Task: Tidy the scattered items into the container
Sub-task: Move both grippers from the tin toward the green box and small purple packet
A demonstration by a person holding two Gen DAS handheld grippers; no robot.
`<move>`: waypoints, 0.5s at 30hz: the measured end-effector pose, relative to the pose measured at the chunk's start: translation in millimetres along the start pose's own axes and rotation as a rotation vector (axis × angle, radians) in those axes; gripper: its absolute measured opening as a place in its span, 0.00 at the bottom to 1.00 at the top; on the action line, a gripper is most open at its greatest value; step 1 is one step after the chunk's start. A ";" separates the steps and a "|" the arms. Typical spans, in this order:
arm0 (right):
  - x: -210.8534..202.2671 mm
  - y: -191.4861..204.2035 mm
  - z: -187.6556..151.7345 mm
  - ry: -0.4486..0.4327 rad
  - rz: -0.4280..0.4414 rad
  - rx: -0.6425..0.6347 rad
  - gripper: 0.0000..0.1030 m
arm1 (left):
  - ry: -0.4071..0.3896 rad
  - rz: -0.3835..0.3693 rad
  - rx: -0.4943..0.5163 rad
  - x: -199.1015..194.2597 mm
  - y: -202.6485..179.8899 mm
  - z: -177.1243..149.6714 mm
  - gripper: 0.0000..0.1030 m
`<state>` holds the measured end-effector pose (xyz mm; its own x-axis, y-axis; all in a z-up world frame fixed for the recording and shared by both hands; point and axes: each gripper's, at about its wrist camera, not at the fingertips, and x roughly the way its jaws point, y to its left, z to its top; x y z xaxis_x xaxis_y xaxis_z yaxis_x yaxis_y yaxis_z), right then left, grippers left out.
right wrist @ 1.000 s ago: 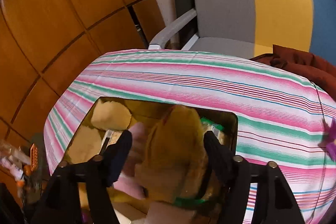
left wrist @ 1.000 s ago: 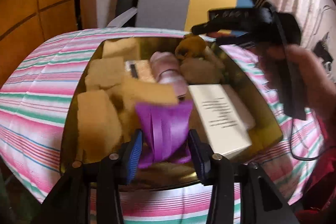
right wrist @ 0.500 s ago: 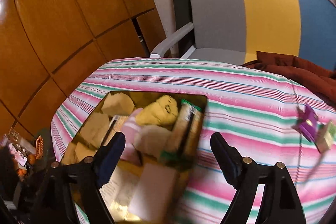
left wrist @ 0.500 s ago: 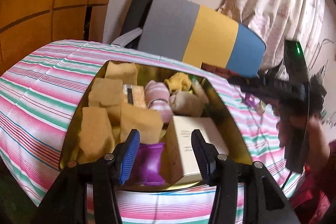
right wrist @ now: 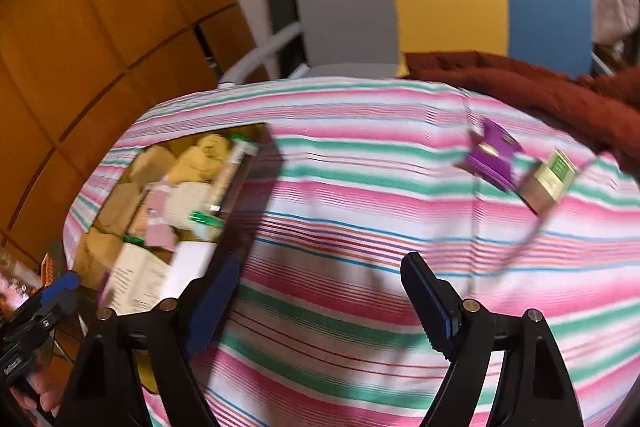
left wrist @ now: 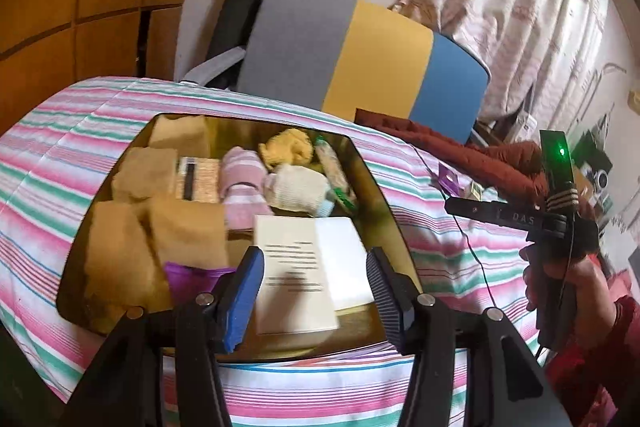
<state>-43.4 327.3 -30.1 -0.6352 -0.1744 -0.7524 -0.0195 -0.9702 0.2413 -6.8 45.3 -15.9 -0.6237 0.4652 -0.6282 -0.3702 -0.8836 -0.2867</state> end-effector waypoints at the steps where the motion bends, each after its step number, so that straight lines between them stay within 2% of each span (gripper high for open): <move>1: -1.6 -11.9 -1.5 0.003 -0.013 0.025 0.81 | 0.003 -0.006 0.005 1.4 -5.0 0.1 0.52; 7: -11.6 -72.6 -4.2 -0.008 -0.107 0.138 0.81 | 0.026 -0.037 0.046 11.7 -36.4 -0.7 0.53; 11: -14.5 -118.1 4.6 -0.026 -0.180 0.244 0.76 | 0.053 -0.060 0.081 21.8 -56.4 -3.5 0.53; 15: -10.5 -156.1 20.6 -0.054 -0.216 0.334 0.72 | 0.082 -0.079 0.102 28.9 -71.5 -7.5 0.53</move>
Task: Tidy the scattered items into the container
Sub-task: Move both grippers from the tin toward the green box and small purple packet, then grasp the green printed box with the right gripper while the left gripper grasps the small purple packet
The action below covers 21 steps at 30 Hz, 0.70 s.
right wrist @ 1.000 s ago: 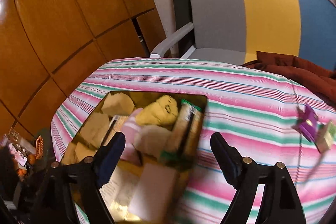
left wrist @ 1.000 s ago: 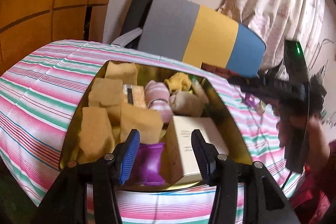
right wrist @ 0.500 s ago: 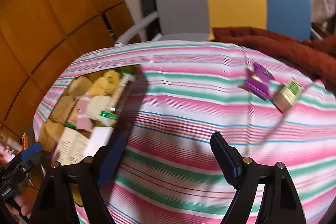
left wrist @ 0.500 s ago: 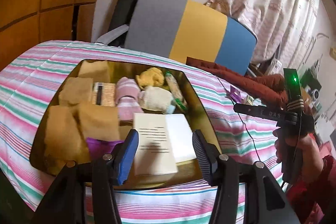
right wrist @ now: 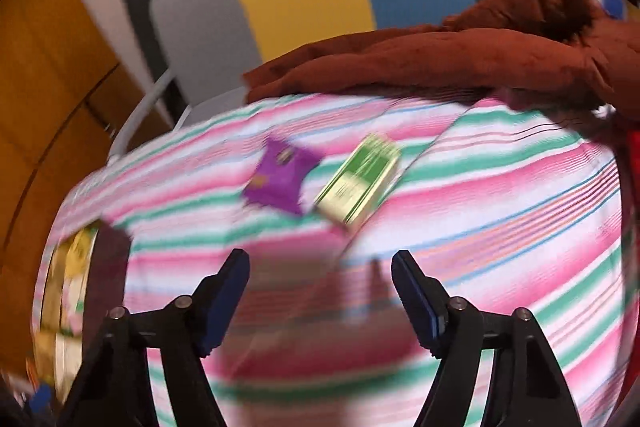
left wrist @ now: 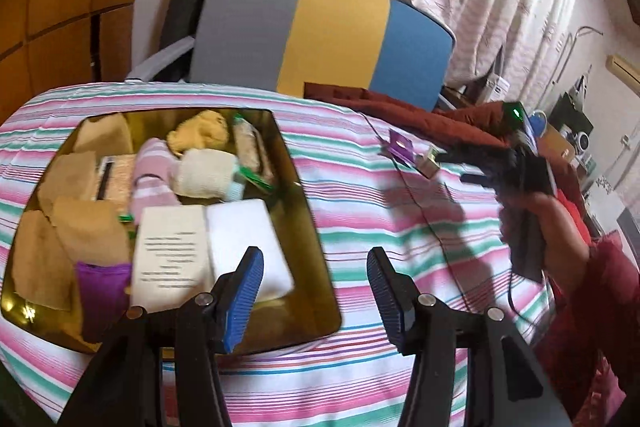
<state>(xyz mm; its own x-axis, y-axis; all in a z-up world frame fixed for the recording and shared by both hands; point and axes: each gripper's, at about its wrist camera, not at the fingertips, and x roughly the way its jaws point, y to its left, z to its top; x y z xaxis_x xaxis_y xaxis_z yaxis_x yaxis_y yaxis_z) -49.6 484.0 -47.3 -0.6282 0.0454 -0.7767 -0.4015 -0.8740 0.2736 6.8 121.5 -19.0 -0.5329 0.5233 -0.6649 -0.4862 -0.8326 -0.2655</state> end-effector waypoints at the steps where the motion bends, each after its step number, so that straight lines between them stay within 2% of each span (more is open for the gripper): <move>1: 5.1 -5.3 7.5 -0.007 -0.001 0.018 0.72 | 0.006 -0.005 0.007 1.6 -3.5 -0.5 0.53; 9: 44.3 -12.5 39.2 0.006 -0.008 0.093 0.65 | 0.028 -0.005 0.038 6.4 -17.4 -2.3 0.53; 12: 59.6 -15.1 45.1 0.038 -0.008 0.106 0.56 | 0.033 0.000 0.041 8.9 -20.4 -0.8 0.53; 14: 69.7 -19.0 44.1 0.076 -0.010 0.101 0.42 | 0.038 0.002 0.045 11.5 -23.2 1.6 0.53; 18: 64.7 -16.3 41.3 0.080 -0.026 0.002 0.33 | 0.040 -0.008 0.052 19.1 -31.6 10.4 0.53; 21: 53.4 -22.7 36.4 0.084 -0.006 -0.020 0.31 | 0.037 -0.021 0.073 27.5 -42.9 20.2 0.53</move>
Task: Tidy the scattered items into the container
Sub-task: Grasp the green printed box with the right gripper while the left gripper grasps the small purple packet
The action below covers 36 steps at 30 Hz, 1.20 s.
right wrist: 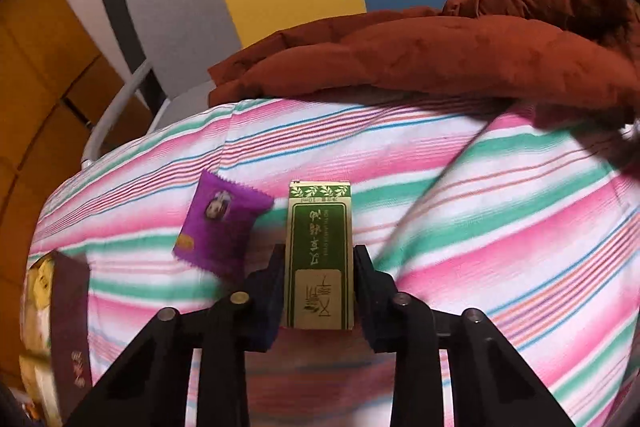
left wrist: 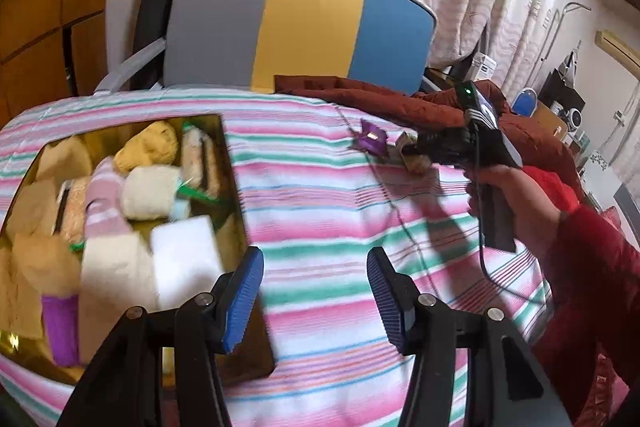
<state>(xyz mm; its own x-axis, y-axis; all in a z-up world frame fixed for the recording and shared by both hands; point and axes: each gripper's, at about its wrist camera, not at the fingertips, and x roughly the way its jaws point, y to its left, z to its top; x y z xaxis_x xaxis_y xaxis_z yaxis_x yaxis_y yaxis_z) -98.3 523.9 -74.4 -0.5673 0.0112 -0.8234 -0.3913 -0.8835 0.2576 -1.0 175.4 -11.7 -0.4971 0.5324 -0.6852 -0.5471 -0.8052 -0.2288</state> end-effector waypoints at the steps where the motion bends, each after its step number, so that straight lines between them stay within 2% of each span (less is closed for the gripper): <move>1: -5.6 -3.8 -3.6 0.007 0.005 -0.003 0.31 | 0.002 -0.005 0.015 5.0 -5.5 4.5 0.53; 6: -18.7 -23.3 -21.6 0.029 0.000 -0.016 0.31 | 0.027 -0.019 0.070 35.1 -30.3 22.7 0.53; 12: -21.2 -52.5 -30.6 0.023 0.102 0.127 0.30 | 0.045 -0.016 0.110 79.7 -60.4 52.4 0.53; 14: -24.2 -54.8 -28.3 0.016 0.122 0.141 0.30 | 0.047 0.001 0.130 98.5 -71.2 64.7 0.53; 19: -18.5 -53.7 -28.5 0.051 0.089 0.108 0.30 | 0.094 0.027 0.147 155.7 -89.5 92.3 0.55; 23: -15.0 -53.3 -25.7 0.054 0.094 0.097 0.30 | 0.141 0.090 0.145 202.3 -96.0 112.2 0.55; 28: -11.4 -55.4 -21.3 0.066 0.111 0.106 0.30 | 0.160 0.101 0.141 235.8 -100.3 128.8 0.56; 32: -11.2 -59.4 -20.4 0.076 0.132 0.131 0.30 | 0.167 0.115 0.231 255.7 -113.0 132.0 0.56; 34: -10.7 -59.7 -20.6 0.078 0.135 0.134 0.30 | 0.166 0.123 0.245 262.5 -114.0 131.8 0.56; 35: -10.2 -59.3 -20.5 0.079 0.135 0.133 0.31 | 0.167 0.118 0.234 266.1 -111.7 131.2 0.49; 36: -9.3 -58.4 -20.2 0.080 0.133 0.131 0.31 | 0.168 0.108 0.223 269.0 -109.4 130.8 0.38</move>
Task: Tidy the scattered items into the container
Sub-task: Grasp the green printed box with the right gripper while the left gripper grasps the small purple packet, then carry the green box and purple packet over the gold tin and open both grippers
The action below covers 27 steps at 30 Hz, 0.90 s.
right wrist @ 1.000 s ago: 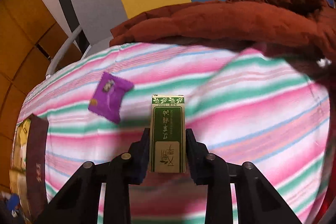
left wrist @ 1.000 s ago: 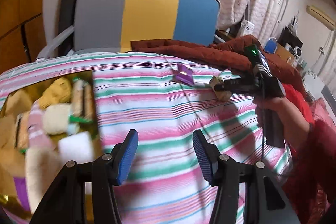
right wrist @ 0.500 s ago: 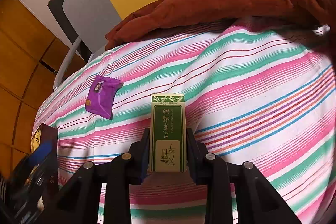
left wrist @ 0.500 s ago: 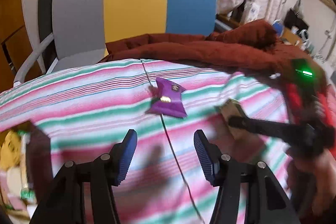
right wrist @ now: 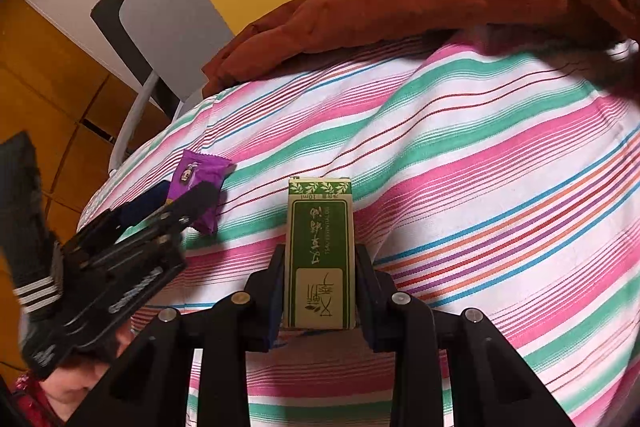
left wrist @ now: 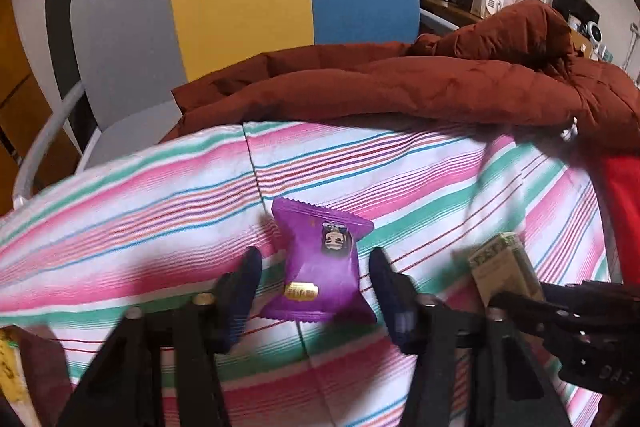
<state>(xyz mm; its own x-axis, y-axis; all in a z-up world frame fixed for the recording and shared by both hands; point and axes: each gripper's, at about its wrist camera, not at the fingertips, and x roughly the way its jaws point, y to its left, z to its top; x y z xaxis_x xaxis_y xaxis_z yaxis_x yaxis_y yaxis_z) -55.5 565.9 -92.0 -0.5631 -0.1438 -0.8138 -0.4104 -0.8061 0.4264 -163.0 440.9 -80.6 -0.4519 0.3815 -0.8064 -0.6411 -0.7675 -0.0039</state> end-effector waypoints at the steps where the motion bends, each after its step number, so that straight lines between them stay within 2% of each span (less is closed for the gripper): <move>1: 0.7 0.6 0.4 0.000 -0.002 -0.003 0.31 | -0.001 -0.011 -0.009 1.8 1.7 -1.6 0.37; 6: 2.1 1.9 0.9 -0.001 -0.006 -0.010 0.31 | -0.081 -0.027 -0.046 -3.0 8.8 -20.4 0.34; 10: 1.9 1.5 0.9 -0.003 -0.007 -0.014 0.31 | -0.123 0.011 -0.011 -12.5 1.7 -38.4 0.33; 18: 4.1 3.8 3.0 -0.012 -0.014 -0.035 0.31 | -0.129 -0.015 -0.189 -34.4 25.2 -72.1 0.33; 27: -1.9 20.8 4.3 -0.070 0.002 -0.115 0.31 | -0.126 -0.061 -0.206 -71.5 19.4 -114.4 0.33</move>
<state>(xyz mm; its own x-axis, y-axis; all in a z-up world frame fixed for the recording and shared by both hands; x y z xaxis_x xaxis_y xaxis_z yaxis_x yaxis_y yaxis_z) -66.1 551.9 -79.9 -0.6139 -0.1085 -0.7819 -0.3262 -0.8671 0.3765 -72.2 339.7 -90.6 -0.4982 0.4820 -0.7207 -0.5353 -0.8249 -0.1816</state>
